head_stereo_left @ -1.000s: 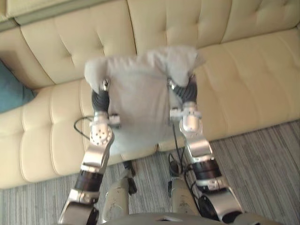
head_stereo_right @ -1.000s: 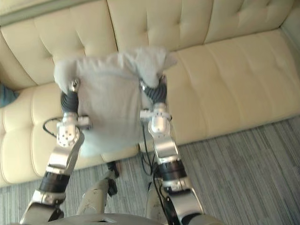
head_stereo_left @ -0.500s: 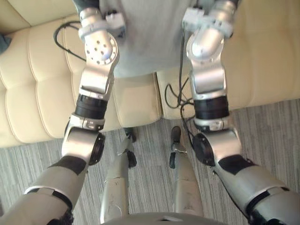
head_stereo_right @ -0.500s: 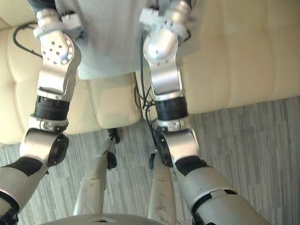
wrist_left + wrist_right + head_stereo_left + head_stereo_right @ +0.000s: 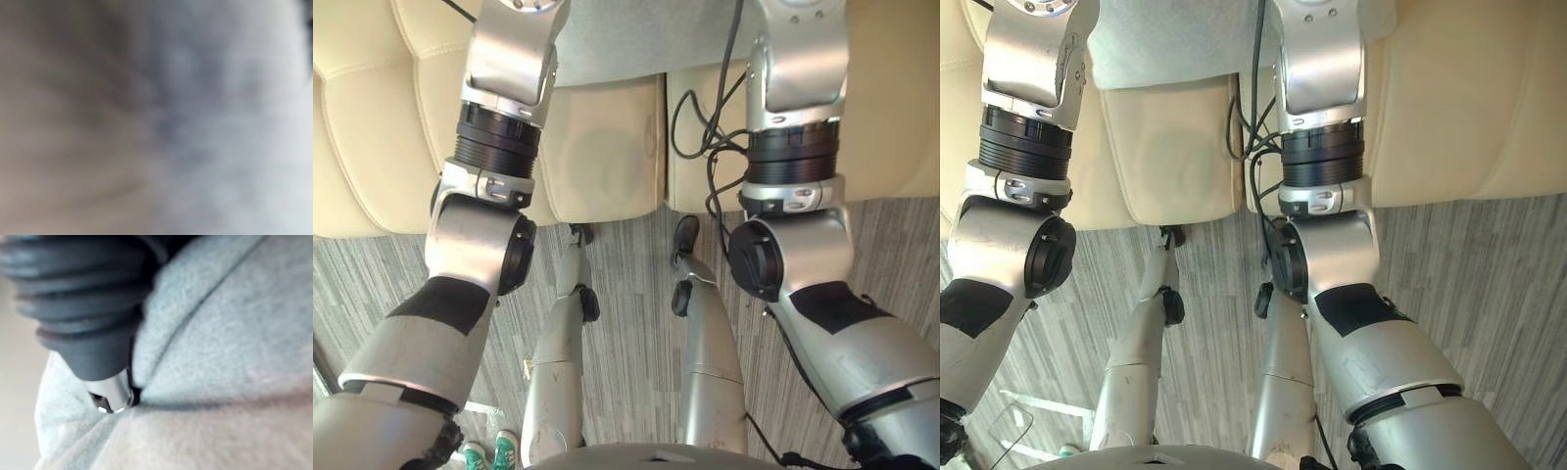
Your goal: Pick up cushions and gather them together orderly.
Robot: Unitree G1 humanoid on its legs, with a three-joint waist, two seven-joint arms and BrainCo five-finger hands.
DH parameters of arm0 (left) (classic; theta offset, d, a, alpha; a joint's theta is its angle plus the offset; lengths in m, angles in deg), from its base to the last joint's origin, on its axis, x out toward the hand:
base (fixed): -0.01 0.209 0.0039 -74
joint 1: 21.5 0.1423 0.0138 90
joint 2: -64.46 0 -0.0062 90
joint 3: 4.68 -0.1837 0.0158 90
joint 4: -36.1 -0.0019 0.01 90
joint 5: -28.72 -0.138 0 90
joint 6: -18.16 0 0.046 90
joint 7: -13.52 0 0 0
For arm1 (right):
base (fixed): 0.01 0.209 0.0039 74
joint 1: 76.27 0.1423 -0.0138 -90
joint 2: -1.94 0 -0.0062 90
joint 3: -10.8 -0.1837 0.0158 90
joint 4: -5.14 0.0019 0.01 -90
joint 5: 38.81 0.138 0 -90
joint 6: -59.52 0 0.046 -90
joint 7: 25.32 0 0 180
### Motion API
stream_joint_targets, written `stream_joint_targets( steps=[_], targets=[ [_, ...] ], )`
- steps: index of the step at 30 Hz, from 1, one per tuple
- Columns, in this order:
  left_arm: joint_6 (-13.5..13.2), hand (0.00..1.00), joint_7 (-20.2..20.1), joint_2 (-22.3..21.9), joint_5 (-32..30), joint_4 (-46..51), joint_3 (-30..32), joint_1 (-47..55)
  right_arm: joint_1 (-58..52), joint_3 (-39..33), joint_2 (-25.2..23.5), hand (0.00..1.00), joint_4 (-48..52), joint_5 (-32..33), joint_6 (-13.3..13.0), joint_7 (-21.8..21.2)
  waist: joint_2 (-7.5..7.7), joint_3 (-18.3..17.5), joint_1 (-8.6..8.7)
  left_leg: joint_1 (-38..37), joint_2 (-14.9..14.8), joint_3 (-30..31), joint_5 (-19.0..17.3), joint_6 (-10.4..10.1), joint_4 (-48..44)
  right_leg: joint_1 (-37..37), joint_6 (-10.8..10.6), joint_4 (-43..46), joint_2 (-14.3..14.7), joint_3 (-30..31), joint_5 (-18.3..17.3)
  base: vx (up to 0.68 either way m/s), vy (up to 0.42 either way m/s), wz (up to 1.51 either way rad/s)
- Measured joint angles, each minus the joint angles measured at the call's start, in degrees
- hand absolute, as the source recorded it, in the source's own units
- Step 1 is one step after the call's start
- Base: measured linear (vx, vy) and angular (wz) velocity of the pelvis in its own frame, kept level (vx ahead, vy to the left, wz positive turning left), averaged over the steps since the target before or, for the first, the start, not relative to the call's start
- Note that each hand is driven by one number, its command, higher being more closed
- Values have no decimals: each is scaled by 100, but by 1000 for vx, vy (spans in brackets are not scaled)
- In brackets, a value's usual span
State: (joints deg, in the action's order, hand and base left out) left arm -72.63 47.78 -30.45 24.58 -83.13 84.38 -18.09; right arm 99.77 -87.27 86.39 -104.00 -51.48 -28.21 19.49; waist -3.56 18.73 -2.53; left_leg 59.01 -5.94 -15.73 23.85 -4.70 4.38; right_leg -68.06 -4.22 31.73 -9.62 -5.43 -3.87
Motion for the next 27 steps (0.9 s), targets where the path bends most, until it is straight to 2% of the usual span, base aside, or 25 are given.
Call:
stream_joint_targets(
  steps=[3, 9, 12, 16, 20, 21, 22, 24, 27],
  targets=[
    [4, 0, 2, 27, 11, -2, 59, -8, 78, -16, 95, 0, 3, 119, 0, 71, 1, 0, -14, 29, 31, 12, 102, -127, -1, -1, -5, 54, -37, -3, -87, 34, -95, 23],
    [9, 0, -4, 168, 153, 9, 86, -12, 77, -10, 173, 0, 11, 251, -3, 78, 3, 2, 22, 102, 29, 13, 111, -116, -1, -50, 18, 90, -21, -43, -193, 5, -107, 4],
    [16, 0, -151, 314, 186, 9, 88, -11, -22, -16, 321, 0, 14, 406, -2, 48, 12, 7, 73, 120, 36, 13, 111, -116, -2, -58, 18, 91, -34, -45, -192, -9, -93, 2],
    [21, 0, -440, 888, 413, 13, 140, 110, -148, -163, 746, 0, 16, 670, -1, -121, 15, 9, 97, 117, 14, 12, 110, -116, -42, -37, 18, 113, -39, -58, -191, -24, -119, 2],
    [-85, 0, -698, 1588, 938, 205, 917, 1002, -767, -531, 1437, 0, 37, 1182, -8, -394, 15, 9, 130, 5, -96, 11, 10, -137, -267, 242, 21, 83, 13, -168, -190, -27, -131, 0],
    [-92, 0, -716, 1640, 999, 224, 1032, 1179, -865, -601, 1514, 0, 45, 1248, -10, -441, 15, 9, 113, -32, -110, 11, -57, -104, -294, 282, 23, 80, 29, -168, -191, -16, -128, -22],
    [-106, 0, -717, 1765, 1211, 362, 1354, 1705, -1184, -753, 1683, 0, 91, 1377, -13, -480, 15, 9, 98, -131, -170, 0, -338, 62, -378, 387, 34, 70, 86, -158, -202, -7, -97, -20],
    [-174, 0, -741, 1769, 1497, 539, 1727, 2252, -1696, -947, 1865, 0, 389, 1524, -68, -499, 16, 8, 119, -224, -166, -12, -426, 133, -387, 469, 33, 89, 85, -138, -214, 2, -110, -10],
    [-322, 0, -1008, 1690, 2164, 944, 2335, 3552, -2803, -1151, 2002, 0, 776, 1932, -244, -804, 16, 8, 193, -478, -167, -59, -424, 250, -443, 713, 26, 86, 89, -88, -219, 7, -125, -4]
  ],
)
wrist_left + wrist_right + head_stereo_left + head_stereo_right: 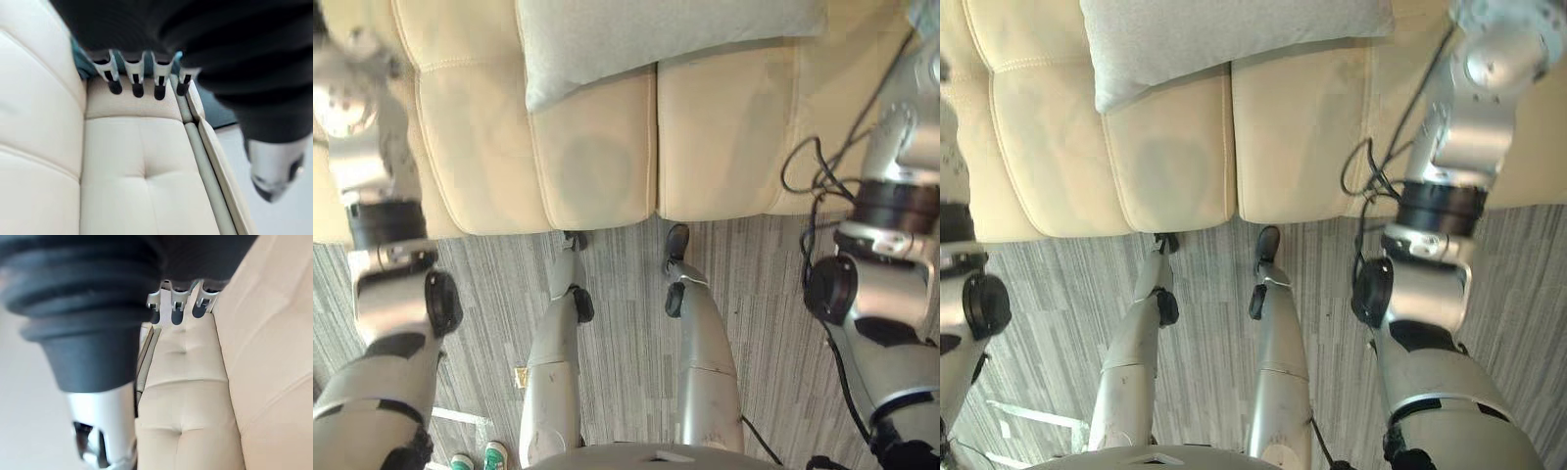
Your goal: Pick up cushions and gather them together orderly.
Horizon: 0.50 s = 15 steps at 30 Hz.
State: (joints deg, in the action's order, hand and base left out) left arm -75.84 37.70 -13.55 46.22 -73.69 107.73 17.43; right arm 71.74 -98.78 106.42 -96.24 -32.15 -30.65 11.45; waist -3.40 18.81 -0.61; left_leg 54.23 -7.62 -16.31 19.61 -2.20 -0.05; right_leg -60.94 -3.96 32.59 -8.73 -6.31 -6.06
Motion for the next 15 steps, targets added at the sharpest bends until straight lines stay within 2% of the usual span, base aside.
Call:
stream_joint_targets(
  steps=[2, 4, 6, 7, 9, 11, 12, 14, 15],
  targets=[
    [-33, 0, -115, -214, 227, 217, 130, 601, -632, 30, -9, 0, 108, 159, -2, -240, 1, 1, 7, -235, -5, -12, -12, 35, -42, 264, 3, -2, 2, -12, -34, 13, -115, 1],
    [-161, 0, -286, -618, 384, 957, 225, 1706, -1669, 144, -35, 0, 613, 318, -18, -673, 9, -5, 23, -630, -41, 32, -126, 38, -102, 756, 29, -88, 16, -97, -109, 20, -130, 5],
    [-369, 0, -393, -970, 423, 1483, 224, 2587, -2583, 169, -116, 0, 1231, 306, -164, -984, 27, -16, 31, -928, -59, 60, -345, 15, -203, 1139, 26, -141, 14, -151, -221, 22, -121, 8],
    [-429, 0, -526, -1248, 481, 1562, 220, 3167, -3184, 200, -289, 0, 1516, 297, -249, -1242, 43, -25, 48, -1184, -64, 64, -447, 15, -256, 1450, 27, -211, 9, -197, -304, 37, -116, 3],
    [-408, 0, -751, -1577, 489, 1555, 190, 3865, -3827, 315, -739, 0, 1542, 286, -331, -1592, 184, -132, 78, -1533, -71, 53, -542, -21, -284, 1800, 29, -263, 12, -198, -373, 58, -126, -1],
    [-330, 0, -1073, -2002, 483, 1493, -140, 4779, -4800, 502, -1450, 0, 1501, 242, -335, -2007, 345, -270, 65, -2081, -78, 69, -623, -37, -287, 2448, 34, -430, 43, -263, -417, 98, -99, 2],
    [-324, 0, -1129, -2072, 477, 1455, -200, 4925, -4962, 568, -1564, 0, 1477, 243, -334, -2065, 377, -322, 60, -2166, -83, 68, -652, -49, -290, 2560, 33, -483, 54, -271, -418, 120, -76, 0],
    [-254, 0, -1385, -2437, 347, 1199, -278, 5444, -5637, 824, -2100, 0, 1342, 91, -342, -2417, 448, -484, 65, -2686, -112, 69, -756, -64, -289, 3249, 11, -814, 108, -339, -392, 144, -46, -1],
    [-235, 0, -1427, -2489, 309, 1105, -279, 5506, -5738, 876, -2186, 0, 1226, 31, -345, -2471, 467, -528, 65, -2801, -114, 65, -802, -71, -293, 3388, 8, -879, 113, -344, -391, 132, -27, -3]
  ],
)
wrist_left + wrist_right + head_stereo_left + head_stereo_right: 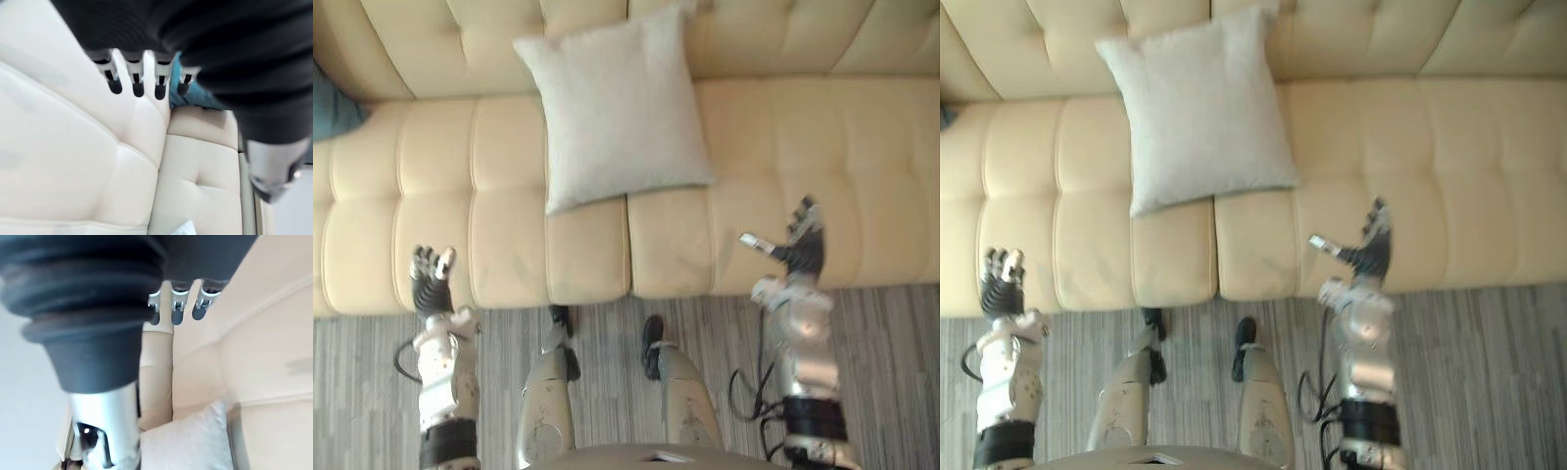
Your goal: Pick up cushions and gather them together orderly.
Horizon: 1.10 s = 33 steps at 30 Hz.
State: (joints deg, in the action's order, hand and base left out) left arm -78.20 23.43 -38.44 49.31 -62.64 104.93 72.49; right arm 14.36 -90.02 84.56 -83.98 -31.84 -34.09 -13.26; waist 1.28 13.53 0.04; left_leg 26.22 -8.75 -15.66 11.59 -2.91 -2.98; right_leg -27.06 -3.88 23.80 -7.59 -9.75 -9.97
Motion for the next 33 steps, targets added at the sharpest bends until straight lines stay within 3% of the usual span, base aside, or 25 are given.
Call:
stream_joint_targets(
  steps=[6, 12, 17, 24, 25, 26, 27, 28, 29, 30, 32, 33],
  targets=[
    [266, 0, -287, -267, -795, -1327, -228, 590, -704, 302, -618, 0, -1793, -764, 128, -535, 100, -692, -99, -1142, -26, -211, -369, -107, 23, 1331, -65, -845, 117, 157, 158, 105, 6, -21],
    [433, 0, -319, -419, -1721, -3143, -229, 569, -783, 35, -840, 0, -3526, -1103, 283, -580, 78, -1139, -89, -1988, 54, -416, -286, -191, 674, 2110, -112, -1623, 195, 307, 453, 65, 33, -18],
    [524, 0, -307, -379, -2230, -3987, -246, 527, -745, -418, -822, 0, -4435, -1195, 320, -553, 94, -1186, -84, -2352, 180, -489, -324, -187, 754, 2512, -185, -1951, 160, 476, 614, 42, 36, -10],
    [525, 0, -183, -246, -2361, -4224, -221, 441, -554, -618, -839, 0, -4728, -1194, 387, -509, 142, -1090, -155, -2559, 235, -798, -480, -162, 749, 2473, -161, -2041, 146, 926, 918, -32, 39, -40],
    [526, 0, -140, -205, -2356, -4234, -220, 366, -573, -601, -847, 0, -4730, -1192, 388, -498, 211, -1021, -169, -2573, 298, -720, -559, -159, 746, 2402, -73, -1965, 129, 896, 987, -140, 56, -49],
    [528, 0, -89, -186, -2346, -4228, -184, 362, -541, -506, -823, 0, -4723, -1190, 384, -443, 222, -1023, -241, -2482, 373, -425, -687, -41, 743, 2303, 413, -2039, 111, 866, 998, -117, 52, -55],
    [531, 0, -60, -201, -2345, -4237, -175, 393, -494, -512, -811, 0, -4714, -1189, 383, -424, 112, -1000, -246, -2394, 265, -387, -609, 66, 745, 2288, 532, -1988, 127, 790, 904, -135, 41, -39],
    [550, 0, -16, -231, -2342, -4188, -182, 331, -435, -521, -792, 0, -4709, -1187, 387, -386, 72, -879, -164, -2252, 135, -440, -476, 216, 534, 1921, 466, -450, -53, 314, 323, -111, 10, 7],
    [552, 0, -8, -187, -2339, -4153, -194, 331, -497, -522, -803, 0, -4747, -1187, 387, -383, 11, -846, -141, -2208, 114, -338, -485, 225, 441, 1868, 405, 309, -172, 155, 107, -138, -37, 41],
    [553, 0, -2, -110, -2333, -4138, -200, 353, -535, -522, -806, 0, -5018, -1186, 397, -384, 62, -887, -146, -2205, 99, -208, -454, 238, 408, 2050, 262, 1215, -329, 65, -181, -91, -67, 45],
    [553, 0, 32, -22, -2302, -4126, -181, 399, -533, -508, -823, 0, -5201, -1189, 404, -384, 164, -979, -199, -2125, 124, -138, -358, 201, 413, 2353, 74, 1506, -460, 92, -317, -111, -122, 25],
    [554, 0, 74, 37, -2298, -4092, -180, 425, -504, -496, -835, 0, -5221, -1189, 404, -381, 274, -1077, -247, -2001, 164, -152, -307, 160, 391, 2458, -6, 1258, -511, 195, -94, -100, -192, -8]
  ],
)
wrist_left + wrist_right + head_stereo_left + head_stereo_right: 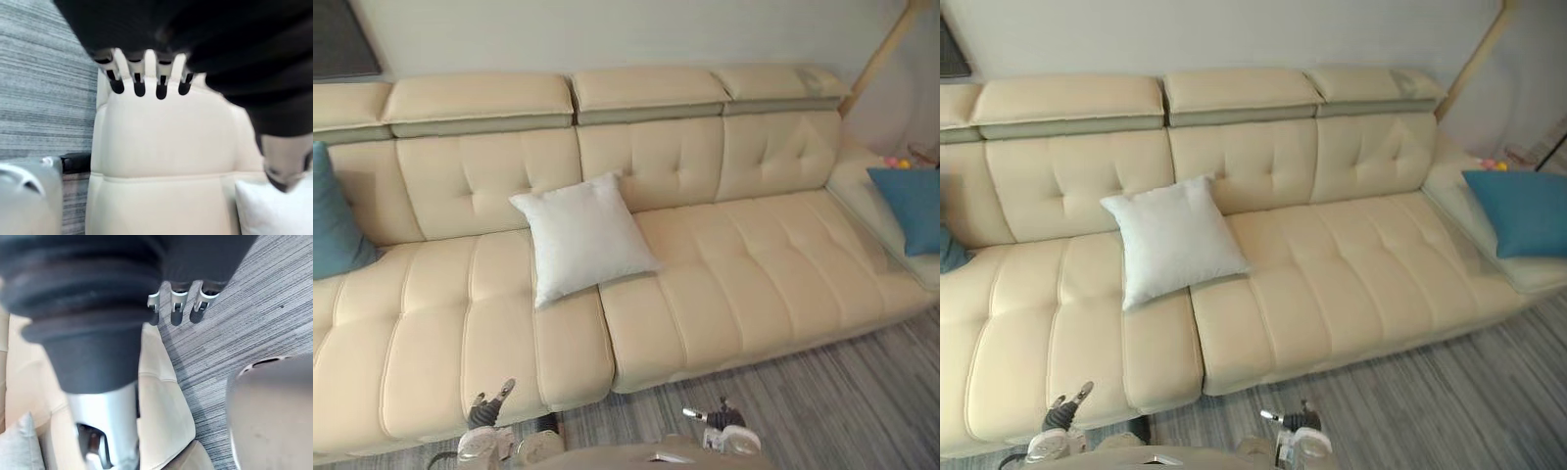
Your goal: Pick up cushions and gather them together orderly.
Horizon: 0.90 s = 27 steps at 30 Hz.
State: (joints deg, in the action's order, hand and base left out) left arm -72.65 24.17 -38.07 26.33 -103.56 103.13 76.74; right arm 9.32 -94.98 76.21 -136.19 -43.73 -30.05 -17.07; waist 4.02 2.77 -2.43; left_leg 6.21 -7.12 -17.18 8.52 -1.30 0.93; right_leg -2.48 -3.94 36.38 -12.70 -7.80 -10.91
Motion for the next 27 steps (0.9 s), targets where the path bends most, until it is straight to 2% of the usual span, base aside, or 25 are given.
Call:
stream_joint_targets(
  steps=[1, 2, 3, 4, 6, 7, 8, 9, 10, 11, 12, 13, 14, 15, 16, 17, 18, 19, 24, 27],
  targets=[
    [11, 0, 42, 34, 4, 10, 2, -4, 83, 3, 32, 0, -16, 0, 0, 11, 56, -79, -84, 189, 15, -36, 166, -4, -22, 49, -276, -577, 99, 127, -239, -74, -163, -38],
    [24, 0, 72, -48, 22, -10, -8, -8, 158, 1, 118, 0, -13, 0, -2, 71, -10, -147, -181, 427, -85, -26, 246, -27, -52, 66, -308, -1165, 241, 116, -320, -126, -190, -63],
    [27, 0, 75, -162, 63, -45, -46, -13, 295, 5, 216, 0, -15, 0, -5, 95, -140, -104, -272, 589, -136, 64, 270, -40, -106, 139, -311, -1625, 366, 88, -323, -186, -147, -75],
    [34, 0, 99, -231, 122, -53, -49, -21, 428, 11, 301, 0, -13, 0, -11, 112, -245, -18, -294, 687, -163, 170, 373, -73, -142, 276, -345, -2076, 430, 72, -346, -260, -150, -46],
    [40, 0, 153, -262, 185, -97, -404, -86, 339, -5, 506, 0, 22, 0, 6, 191, -519, 189, -114, 664, -194, 412, 547, -144, -135, 546, -382, -2261, 521, -204, -351, -251, -67, 35],
    [40, 0, 153, -261, 197, -87, -482, -91, 283, -10, 514, 0, 23, 0, 11, 217, -573, 177, -99, 649, -196, 450, 559, -173, -110, 566, -378, -2257, 542, -250, -362, -217, -17, 54],
    [38, 0, 159, -263, 203, -38, -585, -77, 265, -13, 537, 0, 30, 3, 28, 247, -697, 137, -80, 655, -247, 473, 529, -192, -75, 543, -359, -2187, 604, -277, -378, -215, -10, 22],
    [35, 0, 161, -250, 203, -37, -683, -111, 265, -8, 493, 0, 67, 2, 50, 247, -679, 156, -59, 704, -255, 492, 293, -332, -74, 484, -325, -2148, 614, -324, -362, -209, -4, 27],
    [35, 0, 159, -237, 203, -38, -696, -177, 259, -12, 409, 0, 86, 5, 51, 248, -497, 206, -33, 807, -204, 465, -177, -517, -186, 436, -211, -2228, 509, -392, -289, -197, 49, 25],
    [36, 0, 155, -248, 203, -37, -697, -315, 286, -40, 293, 0, 76, 7, 48, 257, -343, 267, -48, 1022, -134, 436, -285, -248, -769, 325, -199, -2209, 313, -481, -242, -154, 58, 20],
    [32, 0, 146, -257, 218, -38, -689, -328, 290, -61, 273, 0, 75, 8, 51, 257, -300, 287, -48, 1140, -106, 467, -321, -141, -1251, 271, -212, -2164, 257, -486, -219, -222, 92, 15],
    [26, 0, 141, -267, 216, -20, -671, -347, 254, -88, 250, 0, 78, 14, 52, 271, -264, 288, -19, 1282, -18, 591, -803, 8, -2600, 210, -284, -2115, 158, -504, -163, -174, 70, 11],
    [26, 0, 141, -272, 210, -51, -670, -323, 191, -91, 250, 0, 81, 13, 52, 275, -309, 279, 29, 1174, -4, 664, -1457, -73, -3114, 230, -306, -2123, 161, -499, -150, -157, 133, 8],
    [27, 0, 139, -296, 210, -66, -670, -287, 141, -116, 247, 0, 80, 14, 51, 274, -380, 274, 54, 1020, -17, 775, -1868, -177, -3141, 236, -337, -2121, 215, -457, -134, -61, 140, -3],
    [27, 0, 136, -313, 210, -74, -668, -282, 124, -135, 248, 0, 77, 16, 51, 275, -472, 254, 55, 948, -5, 843, -1993, -172, -2991, 233, -366, -2119, 271, -439, -127, -65, 154, -11],
    [30, 0, 121, -298, 218, -97, -655, -247, 114, -156, 194, 0, 28, 18, 58, 265, -382, 284, 45, 864, 126, 803, -1948, -134, -2789, 229, -359, -2183, 250, -296, -104, -54, 118, -8],
    [33, 0, 112, -232, 205, -97, -676, -213, 74, -185, 25, 0, -67, 17, 58, 235, -190, 200, 90, 697, 356, 690, -1686, -64, -2249, 218, -293, -2415, 151, -108, 7, -47, 106, -4],
    [36, 0, 111, -199, 202, -98, -675, -186, 67, -237, -55, 0, -154, 18, 58, 227, -94, 136, 116, 586, 472, 627, -1559, -57, -1938, 227, -232, -2557, 107, -26, 90, -34, 109, -2],
    [42, 0, 84, -185, 156, -179, -693, -185, 71, -278, -75, 0, -218, 17, 58, 225, -149, 105, 136, 309, 568, 459, -1421, -53, -1522, 334, -119, -2901, 102, 209, 334, -37, 50, -18],
    [49, 0, -15, -168, 27, -414, -709, -200, 95, -323, -53, 0, -392, 20, 58, 226, -179, 42, 199, 2, 559, 305, -1333, -117, -1258, 471, -154, -3069, 147, 365, 418, -7, -30, -36]
  ],
)
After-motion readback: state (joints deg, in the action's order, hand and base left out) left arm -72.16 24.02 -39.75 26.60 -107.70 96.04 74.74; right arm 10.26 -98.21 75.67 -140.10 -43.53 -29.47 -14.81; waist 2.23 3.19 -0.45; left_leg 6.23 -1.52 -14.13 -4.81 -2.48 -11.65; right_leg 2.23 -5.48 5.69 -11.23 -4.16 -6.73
